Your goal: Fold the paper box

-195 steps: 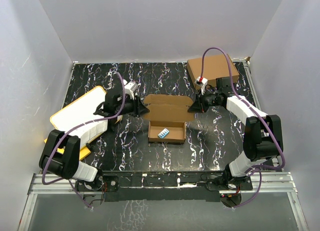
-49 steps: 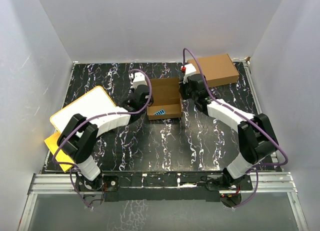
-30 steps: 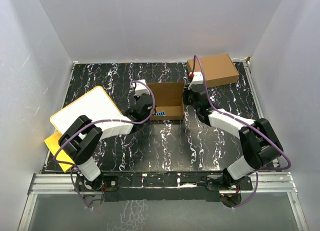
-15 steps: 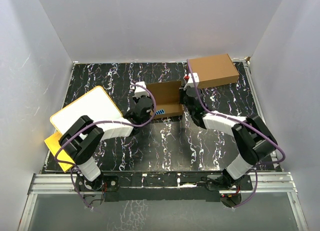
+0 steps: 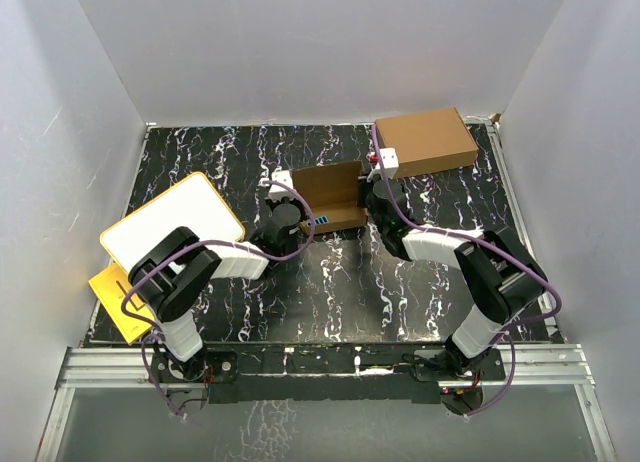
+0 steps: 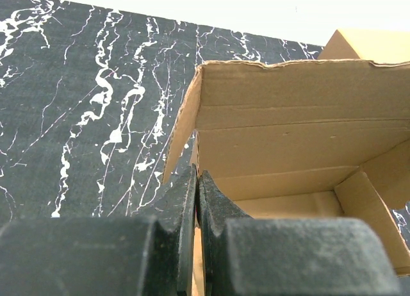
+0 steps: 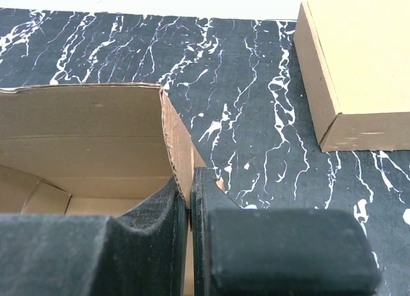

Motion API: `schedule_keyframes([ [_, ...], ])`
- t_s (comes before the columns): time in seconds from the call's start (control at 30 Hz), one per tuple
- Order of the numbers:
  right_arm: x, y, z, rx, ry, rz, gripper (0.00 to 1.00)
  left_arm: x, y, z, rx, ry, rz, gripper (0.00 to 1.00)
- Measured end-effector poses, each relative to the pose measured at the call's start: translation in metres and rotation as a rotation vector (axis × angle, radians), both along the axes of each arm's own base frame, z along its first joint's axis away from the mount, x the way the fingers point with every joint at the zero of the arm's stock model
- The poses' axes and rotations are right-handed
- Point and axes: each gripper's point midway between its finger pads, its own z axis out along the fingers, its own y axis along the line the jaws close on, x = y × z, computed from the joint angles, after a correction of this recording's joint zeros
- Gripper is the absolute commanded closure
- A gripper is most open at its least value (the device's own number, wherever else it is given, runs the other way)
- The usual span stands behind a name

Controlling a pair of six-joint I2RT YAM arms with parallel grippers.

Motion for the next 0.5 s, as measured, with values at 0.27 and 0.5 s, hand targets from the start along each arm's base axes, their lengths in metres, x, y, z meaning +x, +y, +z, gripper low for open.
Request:
schedule_keyframes([
  [0.27,-0.009,0.001,-0.014,-0.007,0.027,0.029,0.91,-0.006,0.003,-0.002,-0.011,-0.025,-0.013,1.0],
  [0.5,-0.018,0.0,-0.015,-0.006,0.032,0.053,0.89,-0.009,0.004,-0.005,-0.014,-0.028,-0.027,1.0],
])
